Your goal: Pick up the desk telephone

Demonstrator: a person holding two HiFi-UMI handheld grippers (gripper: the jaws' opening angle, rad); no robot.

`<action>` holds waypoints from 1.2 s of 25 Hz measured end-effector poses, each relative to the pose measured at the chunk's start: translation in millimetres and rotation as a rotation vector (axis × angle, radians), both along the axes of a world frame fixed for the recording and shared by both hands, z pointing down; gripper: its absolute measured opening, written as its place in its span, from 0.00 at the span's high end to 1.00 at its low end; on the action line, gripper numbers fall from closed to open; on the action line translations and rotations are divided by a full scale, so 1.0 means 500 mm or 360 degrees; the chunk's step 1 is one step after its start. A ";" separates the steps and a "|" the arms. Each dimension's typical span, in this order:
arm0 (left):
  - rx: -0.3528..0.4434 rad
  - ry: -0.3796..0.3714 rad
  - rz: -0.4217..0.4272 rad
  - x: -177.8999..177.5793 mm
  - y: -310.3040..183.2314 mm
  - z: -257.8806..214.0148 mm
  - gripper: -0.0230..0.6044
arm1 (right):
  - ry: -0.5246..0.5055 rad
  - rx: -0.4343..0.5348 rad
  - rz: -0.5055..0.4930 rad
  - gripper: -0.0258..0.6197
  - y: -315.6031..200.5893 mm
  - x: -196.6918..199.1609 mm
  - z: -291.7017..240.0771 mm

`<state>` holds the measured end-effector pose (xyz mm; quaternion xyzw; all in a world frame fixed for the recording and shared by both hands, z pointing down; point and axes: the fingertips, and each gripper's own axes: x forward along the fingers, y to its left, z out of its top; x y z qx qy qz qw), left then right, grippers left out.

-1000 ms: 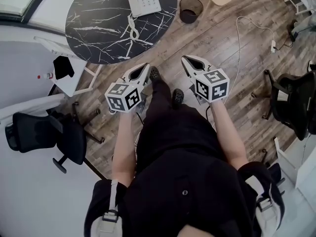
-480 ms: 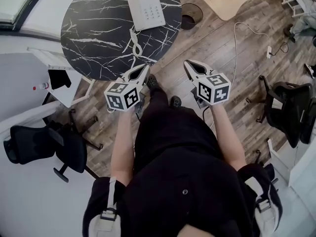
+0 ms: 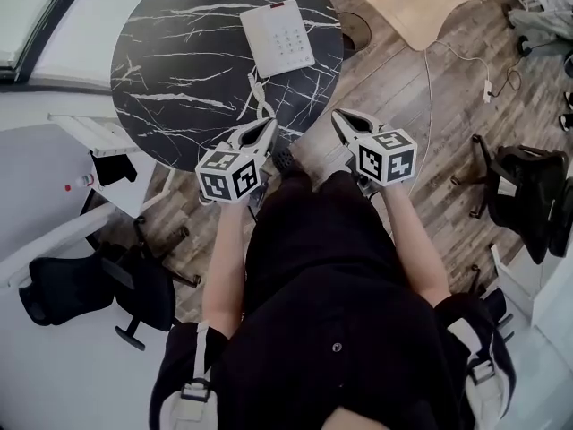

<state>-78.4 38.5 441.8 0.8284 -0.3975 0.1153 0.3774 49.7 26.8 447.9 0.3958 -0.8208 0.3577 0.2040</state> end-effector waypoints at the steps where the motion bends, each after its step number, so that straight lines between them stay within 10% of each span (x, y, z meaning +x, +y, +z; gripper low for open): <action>1: -0.0010 0.0010 0.0006 -0.008 -0.005 0.004 0.94 | 0.0007 -0.0006 0.0002 0.91 -0.004 -0.010 0.004; 30: -0.0334 -0.0015 -0.0189 -0.062 -0.200 0.147 0.78 | 0.0057 -0.0363 -0.0264 0.71 -0.234 -0.070 0.164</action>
